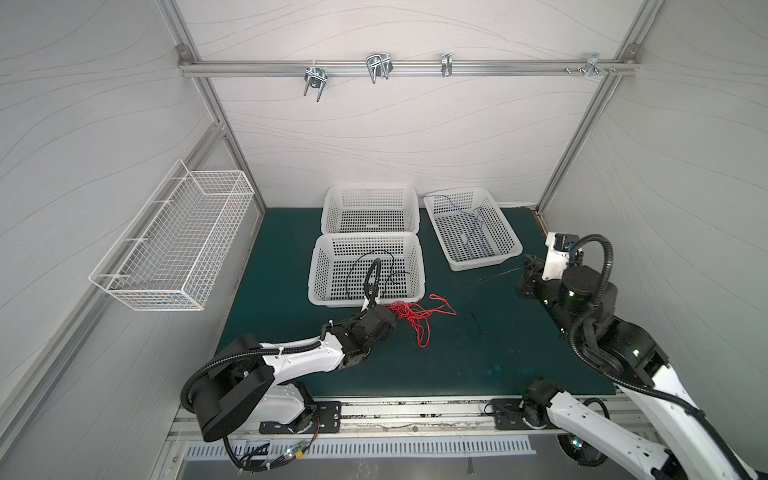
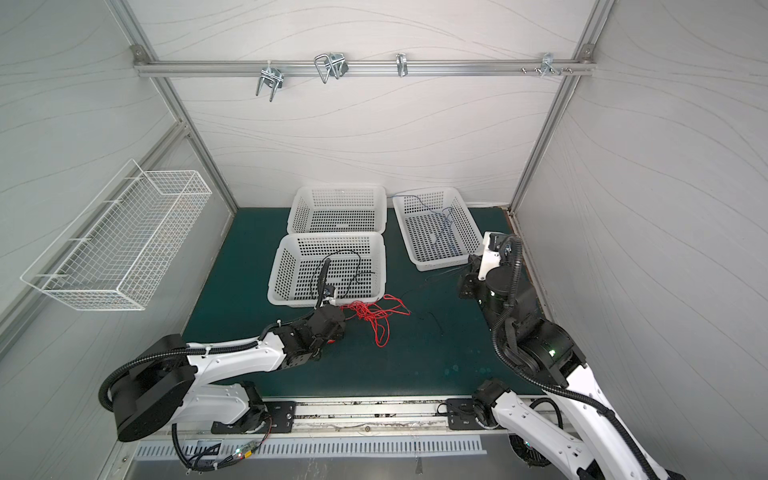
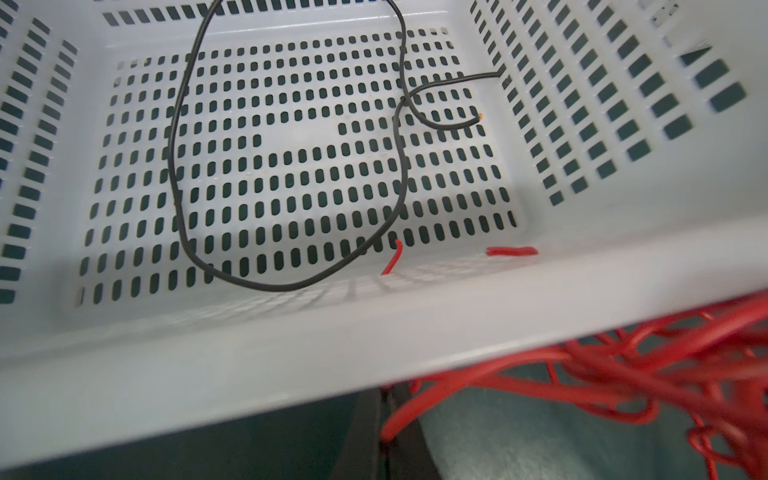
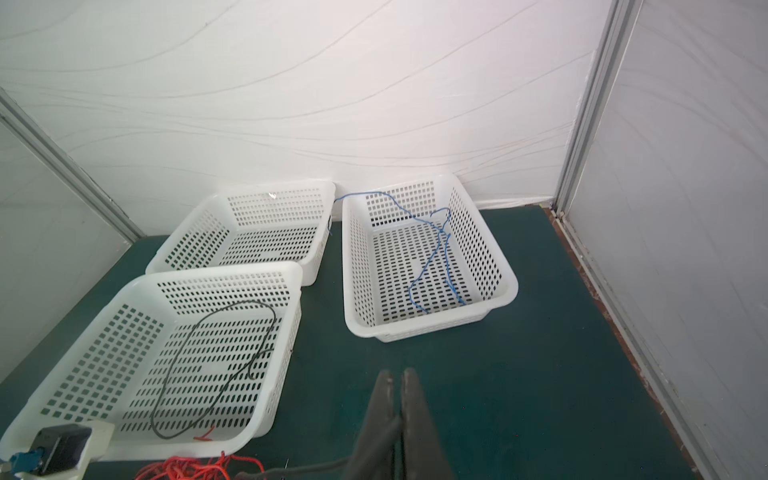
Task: Untangle the cables
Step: 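Pull the black wire far out toward the side wall with the right gripper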
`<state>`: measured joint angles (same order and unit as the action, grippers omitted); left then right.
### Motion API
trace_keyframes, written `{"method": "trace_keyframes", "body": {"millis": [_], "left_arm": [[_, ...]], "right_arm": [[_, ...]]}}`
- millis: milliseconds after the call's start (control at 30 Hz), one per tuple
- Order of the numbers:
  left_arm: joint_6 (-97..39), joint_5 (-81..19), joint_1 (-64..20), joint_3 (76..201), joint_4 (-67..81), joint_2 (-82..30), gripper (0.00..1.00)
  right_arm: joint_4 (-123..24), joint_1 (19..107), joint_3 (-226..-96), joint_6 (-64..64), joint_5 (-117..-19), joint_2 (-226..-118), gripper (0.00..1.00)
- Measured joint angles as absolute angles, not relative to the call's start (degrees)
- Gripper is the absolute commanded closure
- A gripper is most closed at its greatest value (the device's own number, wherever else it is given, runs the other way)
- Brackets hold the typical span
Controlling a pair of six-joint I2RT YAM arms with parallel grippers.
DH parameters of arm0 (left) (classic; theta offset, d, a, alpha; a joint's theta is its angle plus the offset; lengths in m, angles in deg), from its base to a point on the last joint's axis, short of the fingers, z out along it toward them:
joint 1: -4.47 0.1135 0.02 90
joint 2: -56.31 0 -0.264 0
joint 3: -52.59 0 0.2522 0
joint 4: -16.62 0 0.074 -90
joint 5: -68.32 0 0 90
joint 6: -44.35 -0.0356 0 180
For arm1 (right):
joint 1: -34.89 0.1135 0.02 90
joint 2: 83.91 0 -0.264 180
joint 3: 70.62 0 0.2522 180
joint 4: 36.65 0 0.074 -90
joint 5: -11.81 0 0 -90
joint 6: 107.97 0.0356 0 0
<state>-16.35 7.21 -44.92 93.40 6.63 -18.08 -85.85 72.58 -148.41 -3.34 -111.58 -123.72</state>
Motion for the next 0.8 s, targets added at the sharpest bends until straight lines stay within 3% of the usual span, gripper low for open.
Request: {"method": "trace_keyframes", "body": {"millis": [800], "left_arm": [[-16.3, 8.0, -44.9, 92.9, 6.5, -17.5, 1.00]], "right_arm": [[-85.7, 63.4, -159.5, -17.1, -115.7, -129.1, 1.00]]}}
